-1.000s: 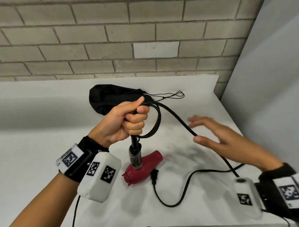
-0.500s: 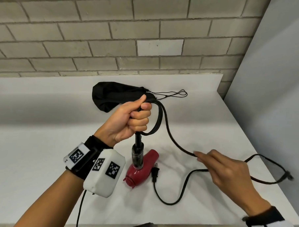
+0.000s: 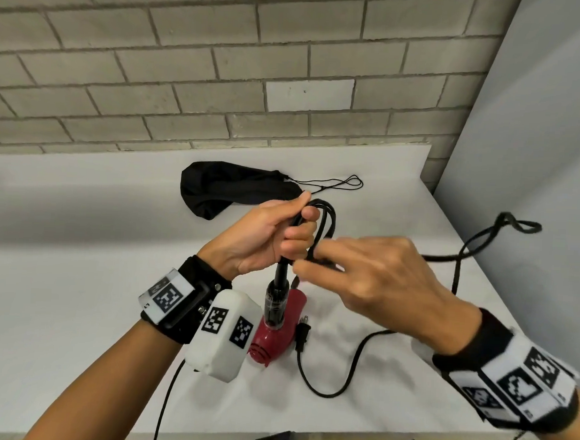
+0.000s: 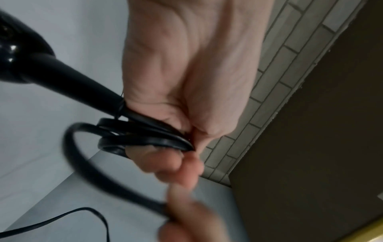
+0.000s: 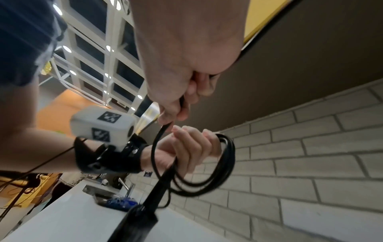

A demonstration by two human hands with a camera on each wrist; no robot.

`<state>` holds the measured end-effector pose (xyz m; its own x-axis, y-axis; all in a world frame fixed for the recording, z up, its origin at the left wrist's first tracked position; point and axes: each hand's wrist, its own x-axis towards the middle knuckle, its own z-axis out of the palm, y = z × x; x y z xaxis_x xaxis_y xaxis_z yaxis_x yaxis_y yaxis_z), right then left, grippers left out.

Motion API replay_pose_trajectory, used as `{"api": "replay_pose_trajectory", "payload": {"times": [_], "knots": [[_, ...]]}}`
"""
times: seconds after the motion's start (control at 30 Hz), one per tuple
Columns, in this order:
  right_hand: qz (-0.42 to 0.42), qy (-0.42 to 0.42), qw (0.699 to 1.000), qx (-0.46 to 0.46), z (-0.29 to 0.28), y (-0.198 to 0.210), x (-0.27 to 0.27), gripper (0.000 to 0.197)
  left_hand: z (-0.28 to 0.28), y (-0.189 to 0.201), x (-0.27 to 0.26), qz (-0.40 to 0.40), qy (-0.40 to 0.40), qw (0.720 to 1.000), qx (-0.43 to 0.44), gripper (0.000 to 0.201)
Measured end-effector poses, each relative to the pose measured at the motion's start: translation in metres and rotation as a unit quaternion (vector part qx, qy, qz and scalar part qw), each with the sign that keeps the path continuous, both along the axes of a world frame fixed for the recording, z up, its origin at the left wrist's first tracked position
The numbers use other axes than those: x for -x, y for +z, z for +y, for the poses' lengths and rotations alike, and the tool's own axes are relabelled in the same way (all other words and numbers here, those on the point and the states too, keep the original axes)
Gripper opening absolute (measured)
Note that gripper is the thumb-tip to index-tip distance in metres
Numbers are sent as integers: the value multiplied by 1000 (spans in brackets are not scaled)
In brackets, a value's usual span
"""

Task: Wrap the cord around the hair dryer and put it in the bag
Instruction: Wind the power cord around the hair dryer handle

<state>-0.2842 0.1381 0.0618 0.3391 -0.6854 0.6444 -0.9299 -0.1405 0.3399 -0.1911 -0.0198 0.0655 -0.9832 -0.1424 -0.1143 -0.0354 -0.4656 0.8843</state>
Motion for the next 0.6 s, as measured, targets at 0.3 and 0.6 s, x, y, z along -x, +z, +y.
{"api": "replay_pose_trajectory", "payload": {"times": [0.3,0.6], "knots": [[-62,-57,996,-40,-33,41,12,21,8,0,-1,-13,16,994,104,35],[-19,-161,985,-52,-7,34,92,41,-9,-3,-16,7,-106,994,-5,35]]}}
